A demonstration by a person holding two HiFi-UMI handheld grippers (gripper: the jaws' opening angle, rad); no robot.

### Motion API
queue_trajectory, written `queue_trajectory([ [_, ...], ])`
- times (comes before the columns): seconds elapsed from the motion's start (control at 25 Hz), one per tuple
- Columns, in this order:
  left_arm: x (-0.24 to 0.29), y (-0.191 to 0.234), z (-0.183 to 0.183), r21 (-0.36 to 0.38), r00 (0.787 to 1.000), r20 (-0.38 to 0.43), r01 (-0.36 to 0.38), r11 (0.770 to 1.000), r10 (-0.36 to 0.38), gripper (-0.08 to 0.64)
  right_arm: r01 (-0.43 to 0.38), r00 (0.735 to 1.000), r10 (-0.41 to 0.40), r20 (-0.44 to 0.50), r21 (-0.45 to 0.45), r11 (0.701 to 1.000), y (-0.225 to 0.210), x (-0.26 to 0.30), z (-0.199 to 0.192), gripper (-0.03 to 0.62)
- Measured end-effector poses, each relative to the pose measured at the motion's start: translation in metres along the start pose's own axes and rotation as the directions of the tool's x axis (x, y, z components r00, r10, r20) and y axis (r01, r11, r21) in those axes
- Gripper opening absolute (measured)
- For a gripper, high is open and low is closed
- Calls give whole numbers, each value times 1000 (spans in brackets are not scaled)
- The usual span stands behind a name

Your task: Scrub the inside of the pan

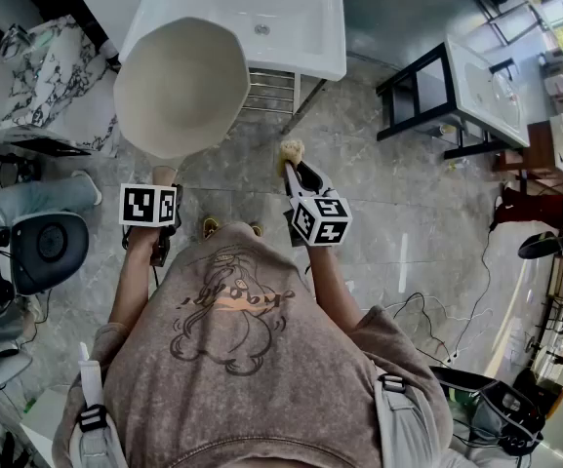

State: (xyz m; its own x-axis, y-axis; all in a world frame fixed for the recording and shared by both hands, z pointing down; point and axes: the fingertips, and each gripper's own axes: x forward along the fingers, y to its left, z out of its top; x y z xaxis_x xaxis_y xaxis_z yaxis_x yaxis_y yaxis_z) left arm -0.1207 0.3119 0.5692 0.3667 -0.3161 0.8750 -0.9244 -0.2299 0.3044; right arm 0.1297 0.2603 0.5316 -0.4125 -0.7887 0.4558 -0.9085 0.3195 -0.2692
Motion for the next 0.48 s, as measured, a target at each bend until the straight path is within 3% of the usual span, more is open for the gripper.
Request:
queue_trajectory([
  [0.48, -4, 9, 3, 38, 1000, -19, 8, 999, -7, 51, -11, 1000, 11, 21, 0, 1000, 15, 8, 7, 86],
])
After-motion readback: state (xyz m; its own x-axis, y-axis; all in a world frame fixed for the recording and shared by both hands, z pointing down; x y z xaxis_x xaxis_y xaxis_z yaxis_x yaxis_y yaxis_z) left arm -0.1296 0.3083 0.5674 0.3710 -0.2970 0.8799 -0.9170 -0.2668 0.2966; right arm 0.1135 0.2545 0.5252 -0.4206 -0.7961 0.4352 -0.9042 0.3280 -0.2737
